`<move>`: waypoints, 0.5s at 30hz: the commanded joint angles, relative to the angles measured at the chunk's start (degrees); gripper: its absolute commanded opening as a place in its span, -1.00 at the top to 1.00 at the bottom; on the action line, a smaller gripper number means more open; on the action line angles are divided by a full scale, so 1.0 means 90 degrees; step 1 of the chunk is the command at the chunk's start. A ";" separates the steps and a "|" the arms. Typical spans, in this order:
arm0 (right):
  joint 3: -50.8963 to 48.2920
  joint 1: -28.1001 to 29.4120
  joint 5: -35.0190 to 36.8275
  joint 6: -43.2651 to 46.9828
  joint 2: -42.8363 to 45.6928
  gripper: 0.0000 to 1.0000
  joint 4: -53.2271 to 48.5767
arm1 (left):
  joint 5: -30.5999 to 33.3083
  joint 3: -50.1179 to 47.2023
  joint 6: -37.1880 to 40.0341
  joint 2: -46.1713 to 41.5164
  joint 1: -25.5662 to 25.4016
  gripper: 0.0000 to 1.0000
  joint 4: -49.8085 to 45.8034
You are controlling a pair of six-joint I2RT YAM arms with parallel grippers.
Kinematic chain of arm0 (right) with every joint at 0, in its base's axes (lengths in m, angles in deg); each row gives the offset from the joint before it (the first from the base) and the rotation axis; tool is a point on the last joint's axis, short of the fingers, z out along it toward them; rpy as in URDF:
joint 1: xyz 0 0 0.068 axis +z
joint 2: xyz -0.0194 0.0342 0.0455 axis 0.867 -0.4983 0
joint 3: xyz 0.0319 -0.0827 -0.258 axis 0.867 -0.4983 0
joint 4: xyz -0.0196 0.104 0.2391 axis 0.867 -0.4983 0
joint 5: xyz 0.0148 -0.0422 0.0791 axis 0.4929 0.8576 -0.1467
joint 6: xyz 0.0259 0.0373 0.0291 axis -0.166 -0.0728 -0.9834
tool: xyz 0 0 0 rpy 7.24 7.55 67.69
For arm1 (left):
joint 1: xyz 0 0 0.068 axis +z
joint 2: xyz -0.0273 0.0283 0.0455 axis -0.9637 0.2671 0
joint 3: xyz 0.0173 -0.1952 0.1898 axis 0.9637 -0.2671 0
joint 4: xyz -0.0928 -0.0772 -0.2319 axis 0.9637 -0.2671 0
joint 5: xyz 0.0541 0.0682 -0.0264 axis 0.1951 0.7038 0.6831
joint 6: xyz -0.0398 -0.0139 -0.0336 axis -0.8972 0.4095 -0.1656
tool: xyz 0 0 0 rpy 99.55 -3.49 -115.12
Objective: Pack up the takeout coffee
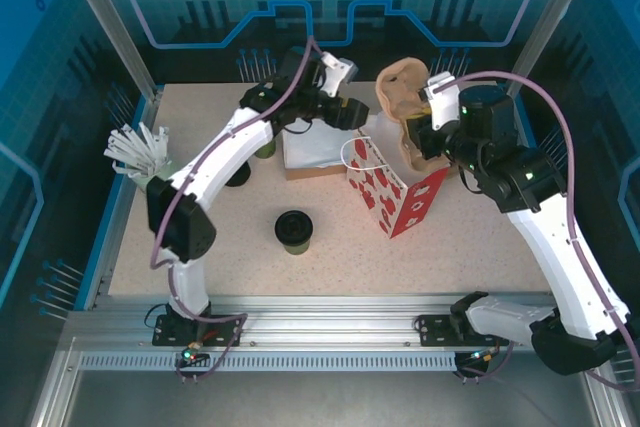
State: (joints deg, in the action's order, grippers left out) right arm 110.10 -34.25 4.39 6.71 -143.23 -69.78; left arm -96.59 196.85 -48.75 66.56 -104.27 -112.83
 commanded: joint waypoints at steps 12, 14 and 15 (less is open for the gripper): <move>-0.0160 -0.0223 -0.0178 0.0040 0.0176 0.54 -0.0055 | -0.0193 0.2675 0.0751 0.1718 -0.0287 0.01 -0.1707; -0.0187 -0.0222 -0.0236 0.0028 0.0171 0.54 -0.0041 | -0.0189 0.2754 0.0731 0.1772 -0.0279 0.17 -0.1705; -0.0208 -0.0227 -0.0270 0.0007 0.0166 0.54 -0.0024 | -0.0184 0.2791 0.0714 0.1800 -0.0280 0.23 -0.1698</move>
State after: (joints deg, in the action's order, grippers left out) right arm 108.98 -35.43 3.56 6.73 -142.03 -70.26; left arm -98.17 219.07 -42.91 81.62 -106.91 -126.55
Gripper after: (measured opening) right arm 0.233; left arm 0.398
